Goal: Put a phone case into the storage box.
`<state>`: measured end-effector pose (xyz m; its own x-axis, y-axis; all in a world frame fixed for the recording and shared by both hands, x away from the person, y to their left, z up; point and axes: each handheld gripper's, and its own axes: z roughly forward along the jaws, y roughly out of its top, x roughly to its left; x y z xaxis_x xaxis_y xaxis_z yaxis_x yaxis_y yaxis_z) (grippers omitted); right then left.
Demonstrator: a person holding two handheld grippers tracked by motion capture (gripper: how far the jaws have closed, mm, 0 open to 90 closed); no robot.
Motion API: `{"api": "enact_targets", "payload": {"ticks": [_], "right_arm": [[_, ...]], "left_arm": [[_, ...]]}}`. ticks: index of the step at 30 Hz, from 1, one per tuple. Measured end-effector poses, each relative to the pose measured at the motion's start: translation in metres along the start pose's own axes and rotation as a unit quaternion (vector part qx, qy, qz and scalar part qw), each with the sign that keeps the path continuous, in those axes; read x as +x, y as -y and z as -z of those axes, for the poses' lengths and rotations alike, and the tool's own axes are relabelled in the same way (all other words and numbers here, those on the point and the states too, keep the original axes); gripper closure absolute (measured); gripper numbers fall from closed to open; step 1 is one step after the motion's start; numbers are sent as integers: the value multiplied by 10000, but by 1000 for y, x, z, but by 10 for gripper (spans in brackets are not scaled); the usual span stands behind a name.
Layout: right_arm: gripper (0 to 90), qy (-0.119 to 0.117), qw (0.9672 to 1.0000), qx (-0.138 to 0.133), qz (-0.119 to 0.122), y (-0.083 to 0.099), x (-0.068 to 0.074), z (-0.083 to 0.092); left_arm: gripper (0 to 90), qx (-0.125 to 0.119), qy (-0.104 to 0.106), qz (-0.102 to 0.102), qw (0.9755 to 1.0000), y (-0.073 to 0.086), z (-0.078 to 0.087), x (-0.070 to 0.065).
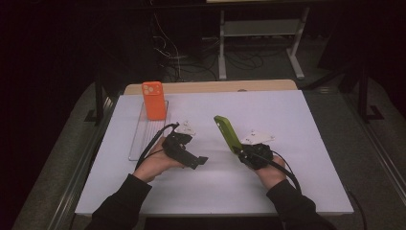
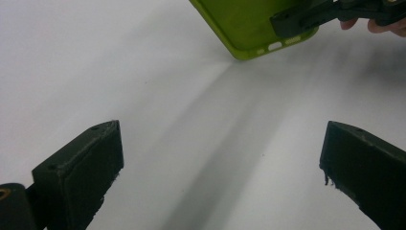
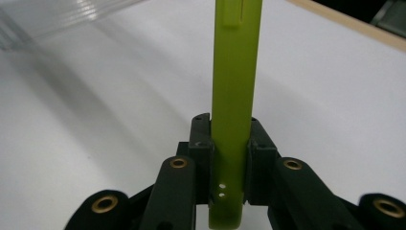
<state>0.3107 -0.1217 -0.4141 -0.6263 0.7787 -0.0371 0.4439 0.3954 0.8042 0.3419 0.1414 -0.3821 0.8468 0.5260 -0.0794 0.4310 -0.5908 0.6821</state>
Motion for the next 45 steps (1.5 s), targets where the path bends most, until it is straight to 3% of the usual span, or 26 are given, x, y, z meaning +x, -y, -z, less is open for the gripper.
{"api": "enact_targets", "payload": {"ticks": [3,7,13,19,32,36,37,45], "right_arm": [[756,-156,9990,-5,-429,1,-4,0],[756,-272,9973,-39,-675,2,-9,1],[755,-278,9970,-22,-726,2,-5,1],[755,-331,9964,-82,-777,-1,-1,2],[756,-436,9959,-170,-776,-4,4,4],[756,-471,9959,-186,-743,-5,6,4],[756,-481,9959,-186,-741,-5,7,5],[756,-522,9958,-246,-704,-7,8,5]], "left_arm": [[6,-63,-29,72,9999,0,1,1],[6,-176,21,192,9997,-1,3,3],[6,-419,125,347,9984,-8,5,7],[6,-770,189,511,9955,-20,3,8],[5,-1077,339,565,9920,-50,-10,5],[4,-1050,360,490,9926,-54,-14,7],[0,-1118,373,559,9915,-55,-16,6],[0,-1214,458,640,9895,-60,-26,4]]}}
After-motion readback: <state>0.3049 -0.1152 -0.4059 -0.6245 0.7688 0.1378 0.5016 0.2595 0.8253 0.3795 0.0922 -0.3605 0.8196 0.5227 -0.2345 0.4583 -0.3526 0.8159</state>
